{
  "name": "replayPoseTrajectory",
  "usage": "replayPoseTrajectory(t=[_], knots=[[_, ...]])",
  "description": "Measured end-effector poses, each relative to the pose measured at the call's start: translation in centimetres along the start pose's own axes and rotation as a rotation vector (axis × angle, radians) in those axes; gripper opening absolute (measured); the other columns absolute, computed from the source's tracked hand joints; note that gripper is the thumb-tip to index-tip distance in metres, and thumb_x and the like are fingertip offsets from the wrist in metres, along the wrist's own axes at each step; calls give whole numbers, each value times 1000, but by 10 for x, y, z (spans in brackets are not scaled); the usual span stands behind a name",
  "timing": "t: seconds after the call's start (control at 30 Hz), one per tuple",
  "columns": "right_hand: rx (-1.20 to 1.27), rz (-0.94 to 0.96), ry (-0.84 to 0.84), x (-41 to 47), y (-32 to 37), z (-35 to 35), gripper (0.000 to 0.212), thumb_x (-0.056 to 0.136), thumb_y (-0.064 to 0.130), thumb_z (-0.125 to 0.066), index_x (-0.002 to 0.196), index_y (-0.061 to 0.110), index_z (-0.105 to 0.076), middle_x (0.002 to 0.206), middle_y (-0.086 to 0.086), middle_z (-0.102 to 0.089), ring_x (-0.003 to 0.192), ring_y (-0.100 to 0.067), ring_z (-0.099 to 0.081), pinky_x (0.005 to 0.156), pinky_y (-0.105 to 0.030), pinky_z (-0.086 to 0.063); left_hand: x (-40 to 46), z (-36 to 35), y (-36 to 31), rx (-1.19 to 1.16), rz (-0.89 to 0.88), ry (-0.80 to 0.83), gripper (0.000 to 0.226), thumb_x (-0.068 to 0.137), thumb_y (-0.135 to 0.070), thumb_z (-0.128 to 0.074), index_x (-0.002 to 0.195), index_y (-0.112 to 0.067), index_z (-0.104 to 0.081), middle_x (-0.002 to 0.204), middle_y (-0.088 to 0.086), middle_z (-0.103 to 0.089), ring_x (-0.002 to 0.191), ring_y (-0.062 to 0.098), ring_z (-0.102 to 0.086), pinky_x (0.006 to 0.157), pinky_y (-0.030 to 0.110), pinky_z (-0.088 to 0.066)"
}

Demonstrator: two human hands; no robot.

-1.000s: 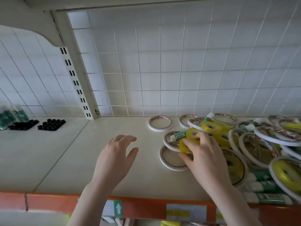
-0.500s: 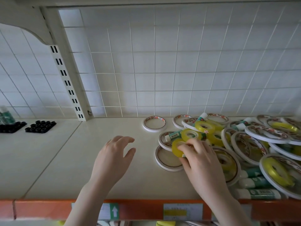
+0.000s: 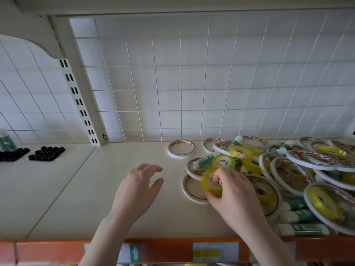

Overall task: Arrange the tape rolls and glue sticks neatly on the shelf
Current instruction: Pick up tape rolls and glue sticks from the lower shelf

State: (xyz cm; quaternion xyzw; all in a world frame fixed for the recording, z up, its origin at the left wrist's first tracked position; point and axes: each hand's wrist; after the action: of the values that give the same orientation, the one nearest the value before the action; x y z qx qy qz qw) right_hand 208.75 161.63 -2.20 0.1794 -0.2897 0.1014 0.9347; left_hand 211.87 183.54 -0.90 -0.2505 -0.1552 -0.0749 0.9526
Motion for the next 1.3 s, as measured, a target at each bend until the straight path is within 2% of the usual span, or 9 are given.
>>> replayPoseTrajectory(t=[0.17, 0.33, 0.43, 0.67, 0.77, 0.9, 1.0, 1.2, 1.3], knots=[[-17, -57, 11, 0, -3, 10, 58, 55, 23, -85, 106, 10, -60, 94, -1, -60, 85, -21, -60, 72, -22, -44, 7, 3, -2, 6, -22, 3, 28, 90, -32, -57, 117, -30, -60, 116, -13, -58, 107, 10, -54, 80, 24, -41], [-78, -154, 40, -5, -15, 27, 58, 55, 26, -85, 107, 11, -64, 94, 0, -59, 80, -20, -61, 63, -20, -42, 27, 5, -19, -5, -103, 23, 28, 89, -30, -58, 116, -26, -61, 117, -9, -60, 107, 14, -55, 85, 29, -44], [-108, -236, 34, -9, -26, 42, 57, 61, 28, -83, 112, 11, -63, 99, -1, -58, 85, -21, -60, 66, -23, -43, 43, 2, -37, -3, -166, 45, 29, 89, -28, -59, 117, -24, -62, 118, -6, -60, 109, 16, -55, 87, 31, -44], [-165, -337, 19, -19, -54, 79, 60, 78, 37, -69, 132, 21, -48, 118, 4, -46, 109, -13, -46, 79, -16, -30, 79, -24, -95, -51, -347, 173, 35, 88, -37, -59, 120, -24, -60, 119, -4, -59, 109, 18, -54, 91, 35, -44], [-165, -375, -23, -24, -68, 89, 60, 76, 35, -71, 130, 18, -52, 121, 1, -49, 113, -16, -48, 83, -19, -34, 89, -39, -122, -18, -426, 225, 41, 89, -43, -56, 124, -23, -57, 121, -2, -58, 110, 17, -53, 89, 28, -40], [-201, -390, -66, -31, -84, 96, 55, 73, 31, -74, 124, 18, -57, 114, 1, -52, 107, -18, -52, 78, -19, -33, 94, -58, -148, 38, -469, 293, 47, 90, -48, -51, 129, -21, -52, 121, 1, -56, 106, 19, -53, 88, 32, -43], [-212, -400, -88, -35, -93, 101, 53, 74, 30, -74, 122, 16, -56, 114, 1, -51, 104, -19, -53, 75, -19, -33, 96, -69, -159, 80, -475, 324, 48, 90, -47, -50, 129, -18, -51, 126, 2, -54, 114, 20, -50, 92, 32, -40], [-188, -377, -99, -36, -106, 104, 54, 75, 31, -73, 123, 15, -56, 113, 2, -51, 101, -16, -52, 75, -17, -33, 95, -76, -166, 52, -421, 304, 45, 87, -44, -57, 124, -19, -56, 120, 3, -58, 108, 20, -53, 87, 31, -42], [-161, -352, -96, -32, -109, 103, 54, 77, 35, -70, 125, 19, -54, 114, 4, -49, 103, -14, -50, 73, -17, -34, 94, -69, -167, 16, -356, 234, 51, 83, -46, -61, 127, -21, -56, 126, -1, -56, 113, 17, -51, 87, 28, -40]])
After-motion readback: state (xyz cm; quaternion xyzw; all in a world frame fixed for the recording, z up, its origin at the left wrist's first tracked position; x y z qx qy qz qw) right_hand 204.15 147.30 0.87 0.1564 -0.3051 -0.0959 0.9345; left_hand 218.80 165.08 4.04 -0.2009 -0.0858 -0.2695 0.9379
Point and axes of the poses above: each hand's wrist, its own x-axis towards the middle knuckle, its own z-axis out of the back of the hand, y = z × x
